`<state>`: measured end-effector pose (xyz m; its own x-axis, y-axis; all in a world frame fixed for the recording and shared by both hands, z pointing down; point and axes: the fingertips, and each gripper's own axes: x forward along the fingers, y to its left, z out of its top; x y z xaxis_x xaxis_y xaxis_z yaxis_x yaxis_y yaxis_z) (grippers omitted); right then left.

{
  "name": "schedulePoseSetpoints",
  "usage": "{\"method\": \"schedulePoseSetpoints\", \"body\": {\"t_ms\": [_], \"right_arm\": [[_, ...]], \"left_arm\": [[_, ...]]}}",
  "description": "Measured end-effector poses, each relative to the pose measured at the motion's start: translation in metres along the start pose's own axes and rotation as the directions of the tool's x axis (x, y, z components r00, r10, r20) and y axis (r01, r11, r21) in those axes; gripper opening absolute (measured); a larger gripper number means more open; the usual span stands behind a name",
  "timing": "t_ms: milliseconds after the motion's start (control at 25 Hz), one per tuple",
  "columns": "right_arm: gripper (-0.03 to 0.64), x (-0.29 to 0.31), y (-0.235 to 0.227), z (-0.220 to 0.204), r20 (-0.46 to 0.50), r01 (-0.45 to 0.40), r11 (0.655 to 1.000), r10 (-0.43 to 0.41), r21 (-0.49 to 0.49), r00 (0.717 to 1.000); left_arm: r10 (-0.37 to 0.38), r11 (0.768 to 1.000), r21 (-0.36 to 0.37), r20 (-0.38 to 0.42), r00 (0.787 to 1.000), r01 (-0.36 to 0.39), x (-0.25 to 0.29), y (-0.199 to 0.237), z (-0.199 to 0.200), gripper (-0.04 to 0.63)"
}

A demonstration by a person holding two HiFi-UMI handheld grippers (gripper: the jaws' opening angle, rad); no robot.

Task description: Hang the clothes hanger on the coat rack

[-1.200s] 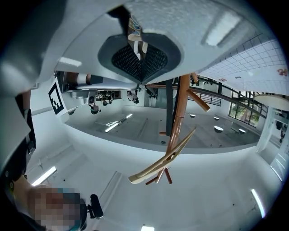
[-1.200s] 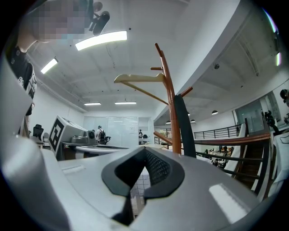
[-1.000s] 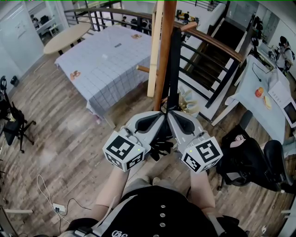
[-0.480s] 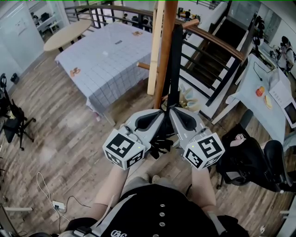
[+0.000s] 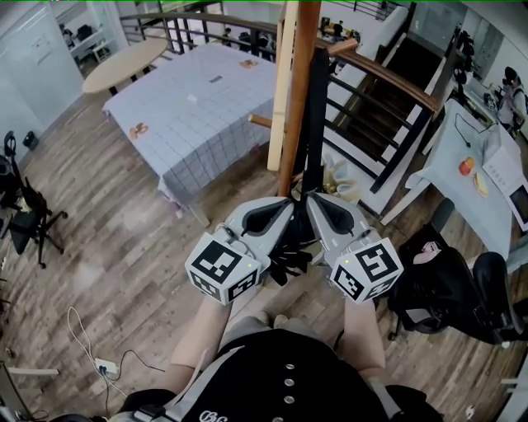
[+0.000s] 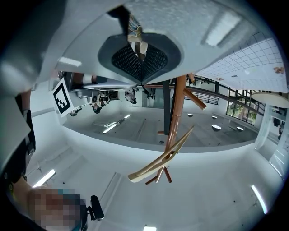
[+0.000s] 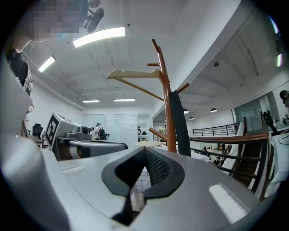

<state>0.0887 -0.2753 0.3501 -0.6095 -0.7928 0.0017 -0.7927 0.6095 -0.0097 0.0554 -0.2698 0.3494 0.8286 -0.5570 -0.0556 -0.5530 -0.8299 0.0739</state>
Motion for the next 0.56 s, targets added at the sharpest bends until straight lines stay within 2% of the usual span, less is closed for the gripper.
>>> {"method": "schedulePoseSetpoints", "body": {"t_ms": [560], "right_arm": [[0.0, -0.0035, 0.0055, -0.0015, -0.011, -0.019, 1.0, 0.019, 0.009, 1.0]], "left_arm": [[-0.002, 1.0, -0.017, 0.011, 1.0, 0.002, -0.0025, -0.0052, 0.0006, 0.002]]}}
